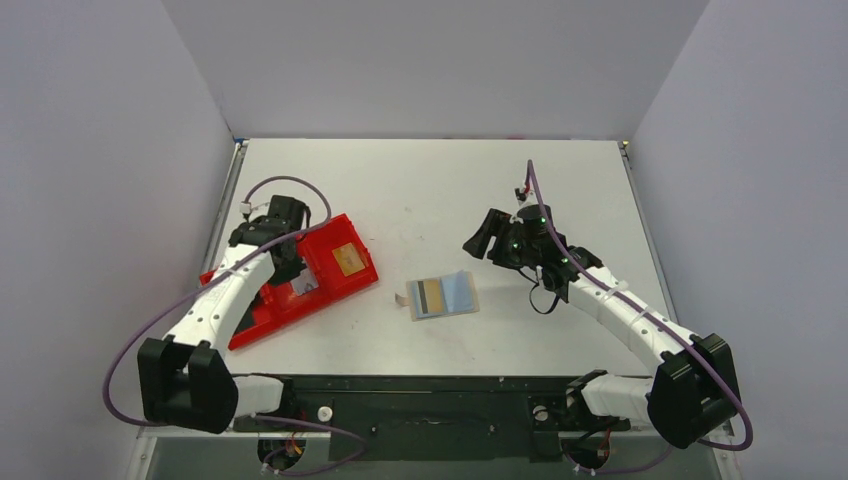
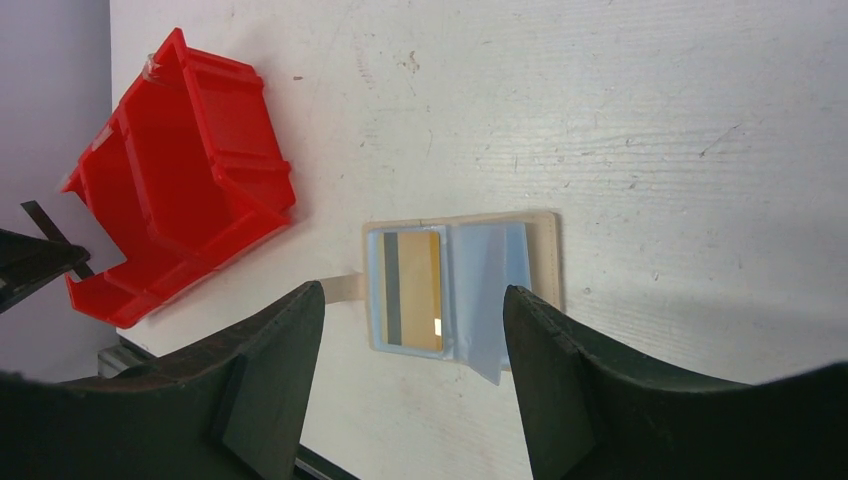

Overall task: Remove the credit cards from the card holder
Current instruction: Place the credit card in the storage box.

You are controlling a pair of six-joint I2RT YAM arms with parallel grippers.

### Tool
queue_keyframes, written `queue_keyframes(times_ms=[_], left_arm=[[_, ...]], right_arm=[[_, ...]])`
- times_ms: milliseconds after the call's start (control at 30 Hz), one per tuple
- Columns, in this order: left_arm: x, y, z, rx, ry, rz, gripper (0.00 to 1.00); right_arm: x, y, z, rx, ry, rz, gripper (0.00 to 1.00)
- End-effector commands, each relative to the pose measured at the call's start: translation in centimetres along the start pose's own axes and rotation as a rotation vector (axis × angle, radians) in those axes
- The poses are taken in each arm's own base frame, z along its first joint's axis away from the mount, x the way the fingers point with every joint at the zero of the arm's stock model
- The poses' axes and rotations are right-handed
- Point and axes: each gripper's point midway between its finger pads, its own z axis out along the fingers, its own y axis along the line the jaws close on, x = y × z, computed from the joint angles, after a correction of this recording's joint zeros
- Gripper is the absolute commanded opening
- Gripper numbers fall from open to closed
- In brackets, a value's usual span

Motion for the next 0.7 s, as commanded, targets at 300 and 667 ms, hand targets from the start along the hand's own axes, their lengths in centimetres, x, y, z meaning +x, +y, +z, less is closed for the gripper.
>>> queue_keyframes(times_ms=[300, 667], left_arm=[[0.5, -0.5, 3.7, -0.094, 0.039, 0.036, 0.16], [-1.4, -2.5, 2.0, 0.029, -0.004, 0.009, 0.42]], right_arm=[[-1.5, 0.7, -0.7, -0.024, -0.041, -0.038, 0.62], [-1.5, 0.5, -1.0, -0.009, -0.043, -0.04, 0.62]])
